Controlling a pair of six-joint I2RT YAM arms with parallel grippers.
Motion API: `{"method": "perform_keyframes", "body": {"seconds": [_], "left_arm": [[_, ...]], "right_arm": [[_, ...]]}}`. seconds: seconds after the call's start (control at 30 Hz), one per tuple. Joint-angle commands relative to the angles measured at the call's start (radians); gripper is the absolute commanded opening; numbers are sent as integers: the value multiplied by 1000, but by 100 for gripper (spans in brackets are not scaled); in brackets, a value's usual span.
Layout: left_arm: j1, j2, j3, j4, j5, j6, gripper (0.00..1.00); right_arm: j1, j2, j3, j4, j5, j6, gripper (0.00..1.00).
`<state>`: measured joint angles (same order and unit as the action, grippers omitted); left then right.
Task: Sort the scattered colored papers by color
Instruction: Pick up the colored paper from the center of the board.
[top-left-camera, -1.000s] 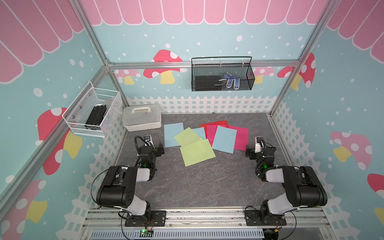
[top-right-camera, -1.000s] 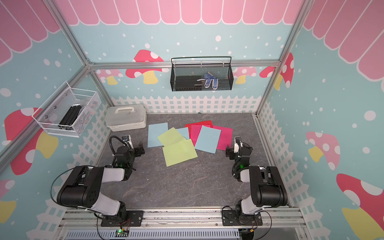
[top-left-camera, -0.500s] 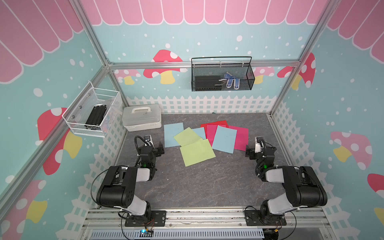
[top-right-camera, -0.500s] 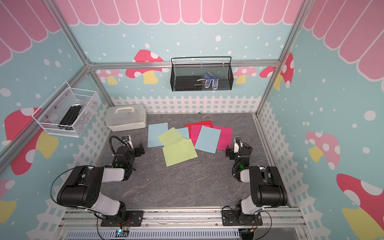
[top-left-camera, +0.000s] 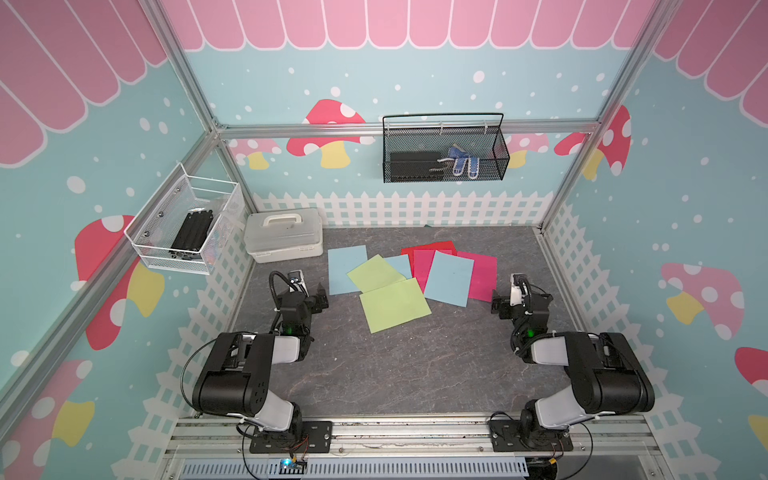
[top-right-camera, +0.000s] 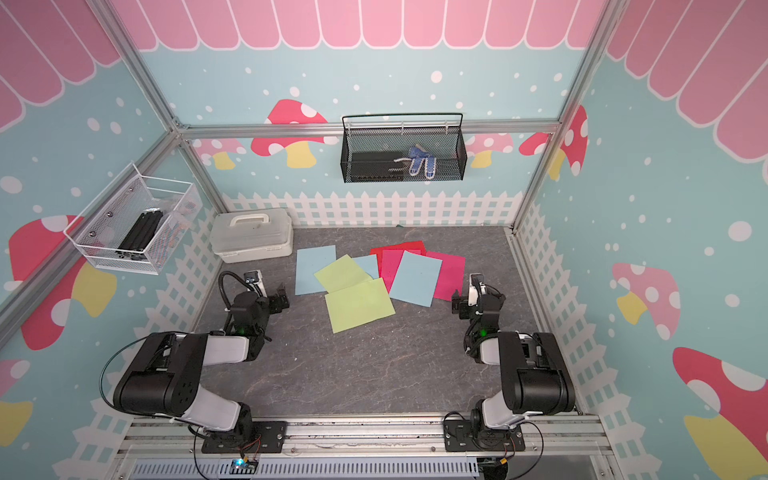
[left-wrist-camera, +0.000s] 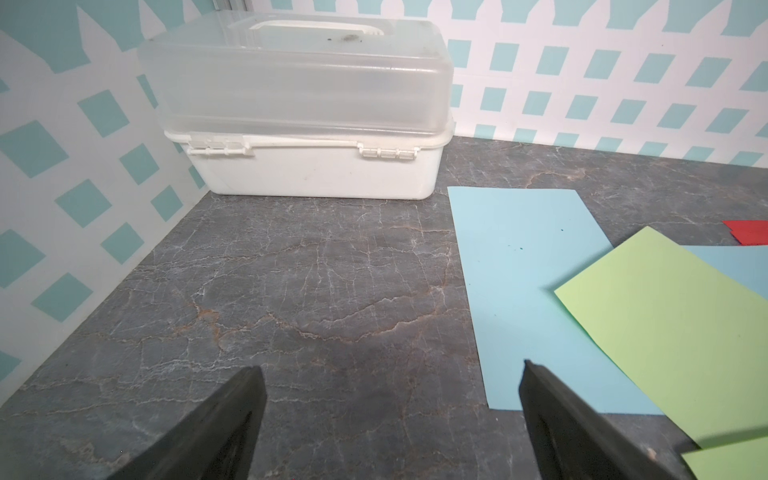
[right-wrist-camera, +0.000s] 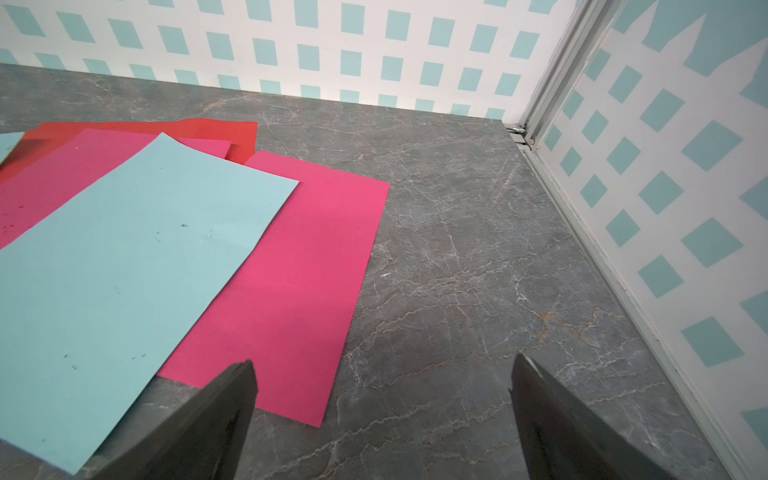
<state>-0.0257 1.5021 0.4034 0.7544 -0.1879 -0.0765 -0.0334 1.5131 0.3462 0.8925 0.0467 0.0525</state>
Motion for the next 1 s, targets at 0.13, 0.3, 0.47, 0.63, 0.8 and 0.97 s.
{"method": "perform_keyframes", "body": {"seconds": [0.13, 0.3, 0.47, 0.63, 0.8, 0.97], "left_arm": [[-51, -203, 234, -407, -69, -1, 86], [-108, -255, 371, -619, -50, -86, 86], [-145, -299, 455, -842, 49, -214, 85], [-159, -344, 473, -961, 223, -298, 83], [-164, -353, 475, -1061, 285, -378, 83], [-164, -270, 486, -1086, 363, -454, 80]], "right_arm": [[24, -205, 204, -424, 138, 45, 94], [55, -308, 347, -675, 139, 124, 94], [141, -297, 537, -997, 148, 201, 89], [242, -288, 647, -1180, 109, 212, 90], [343, -265, 727, -1297, 44, 235, 91], [369, -140, 833, -1371, -147, 293, 89]]}}
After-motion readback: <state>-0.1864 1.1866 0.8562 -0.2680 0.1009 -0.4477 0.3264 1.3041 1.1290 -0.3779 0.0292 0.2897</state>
